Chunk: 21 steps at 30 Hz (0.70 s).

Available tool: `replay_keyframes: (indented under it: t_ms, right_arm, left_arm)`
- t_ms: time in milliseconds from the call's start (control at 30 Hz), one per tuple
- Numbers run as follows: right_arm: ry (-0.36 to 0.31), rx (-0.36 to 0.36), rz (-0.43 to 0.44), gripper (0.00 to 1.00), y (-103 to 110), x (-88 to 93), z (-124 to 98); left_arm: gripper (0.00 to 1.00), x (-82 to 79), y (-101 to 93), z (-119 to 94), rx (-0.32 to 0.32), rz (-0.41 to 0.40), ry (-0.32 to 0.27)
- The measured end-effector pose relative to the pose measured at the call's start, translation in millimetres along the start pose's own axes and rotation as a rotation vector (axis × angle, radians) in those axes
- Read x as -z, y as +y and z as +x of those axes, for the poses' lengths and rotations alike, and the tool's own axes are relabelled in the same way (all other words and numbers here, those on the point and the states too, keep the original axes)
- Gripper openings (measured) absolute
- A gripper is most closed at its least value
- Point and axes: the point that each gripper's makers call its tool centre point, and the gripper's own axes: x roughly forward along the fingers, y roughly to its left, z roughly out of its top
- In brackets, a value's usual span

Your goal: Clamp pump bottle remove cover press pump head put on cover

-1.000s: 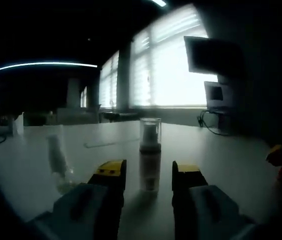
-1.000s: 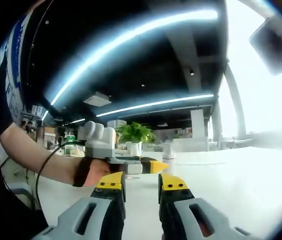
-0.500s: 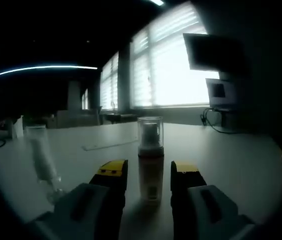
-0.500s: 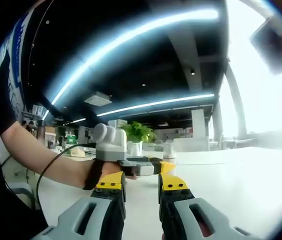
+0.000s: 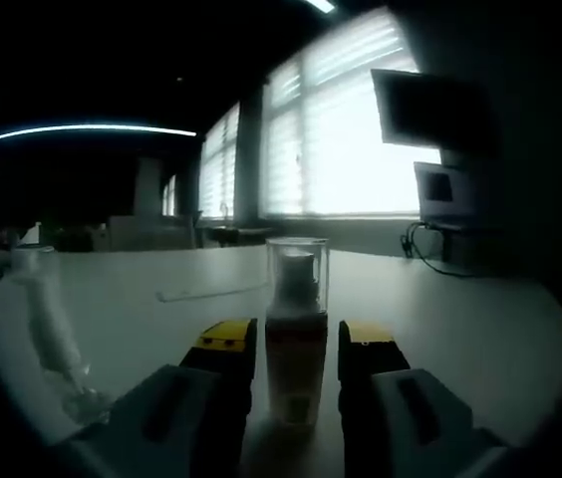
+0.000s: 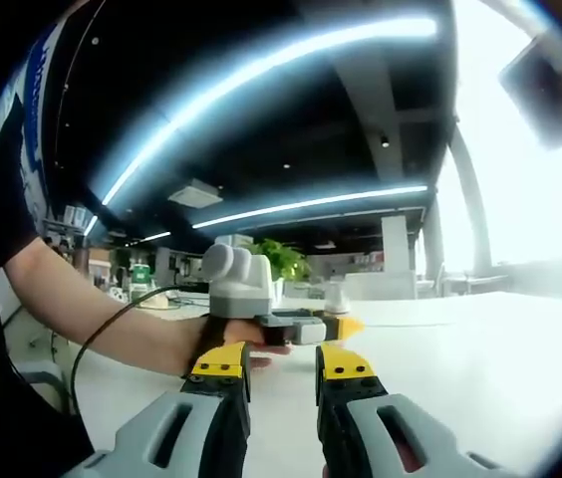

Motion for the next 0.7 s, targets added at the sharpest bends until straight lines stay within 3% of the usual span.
replay_keyframes:
  t_ms: [500,633,700]
  right_arm:
    - [0.001,-0.001,0.002,0.21,-1.6,0.1,0.3]
    - [0.007,-0.004,-0.003,0.2,-1.5,1.2,0.3]
    - [0.008,-0.003,-0.006,0.2,-1.7,1.5,0.4]
  left_arm:
    - [0.15,-2.7,-7.1,-0.1,-0.005,0.02,-0.014]
    - [0.14,-5.1,-13.7,-3.2,-0.008,0.06,-0.018]
    - [0.14,-1.8,-8.1,3.4,-0.004,0.07,-0.016]
